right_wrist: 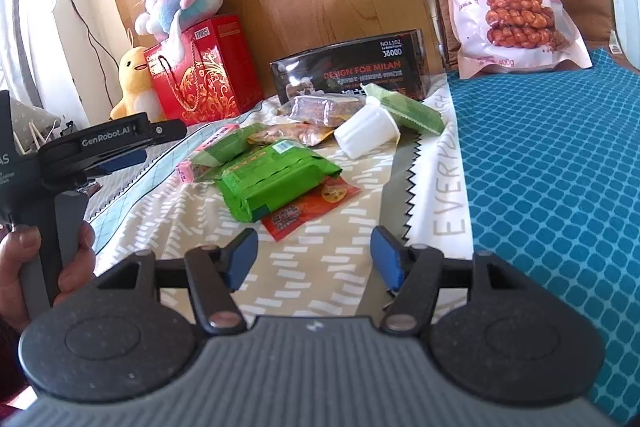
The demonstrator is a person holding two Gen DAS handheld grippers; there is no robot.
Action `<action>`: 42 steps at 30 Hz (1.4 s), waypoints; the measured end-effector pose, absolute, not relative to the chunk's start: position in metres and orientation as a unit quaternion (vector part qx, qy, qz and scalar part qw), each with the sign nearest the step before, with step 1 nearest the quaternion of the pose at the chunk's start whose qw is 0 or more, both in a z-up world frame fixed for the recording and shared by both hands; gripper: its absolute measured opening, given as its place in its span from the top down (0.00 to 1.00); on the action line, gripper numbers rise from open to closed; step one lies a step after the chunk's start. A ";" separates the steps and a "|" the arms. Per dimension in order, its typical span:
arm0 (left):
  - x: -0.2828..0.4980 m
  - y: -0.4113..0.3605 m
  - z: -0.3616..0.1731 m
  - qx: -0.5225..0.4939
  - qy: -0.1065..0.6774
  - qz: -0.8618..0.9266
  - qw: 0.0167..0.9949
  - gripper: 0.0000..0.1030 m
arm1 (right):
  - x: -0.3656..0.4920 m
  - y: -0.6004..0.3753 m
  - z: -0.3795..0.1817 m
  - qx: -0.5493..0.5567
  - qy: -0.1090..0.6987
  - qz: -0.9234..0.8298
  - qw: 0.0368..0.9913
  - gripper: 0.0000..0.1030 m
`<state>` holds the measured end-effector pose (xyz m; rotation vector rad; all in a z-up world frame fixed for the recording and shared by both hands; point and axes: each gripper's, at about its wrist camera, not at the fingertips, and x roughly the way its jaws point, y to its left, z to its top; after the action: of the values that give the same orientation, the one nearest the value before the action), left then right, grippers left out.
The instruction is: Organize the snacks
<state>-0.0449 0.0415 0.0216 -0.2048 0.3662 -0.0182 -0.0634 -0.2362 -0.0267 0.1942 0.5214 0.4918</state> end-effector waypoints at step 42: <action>0.198 -0.009 0.081 -0.126 0.325 -0.221 0.911 0.59 | 0.159 -0.183 0.067 -0.008 0.221 0.287 0.932 0.48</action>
<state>0.1984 -0.0091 0.0809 -0.2591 0.6694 -0.4552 0.1590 -0.1828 0.0666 -0.0167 0.4516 0.5865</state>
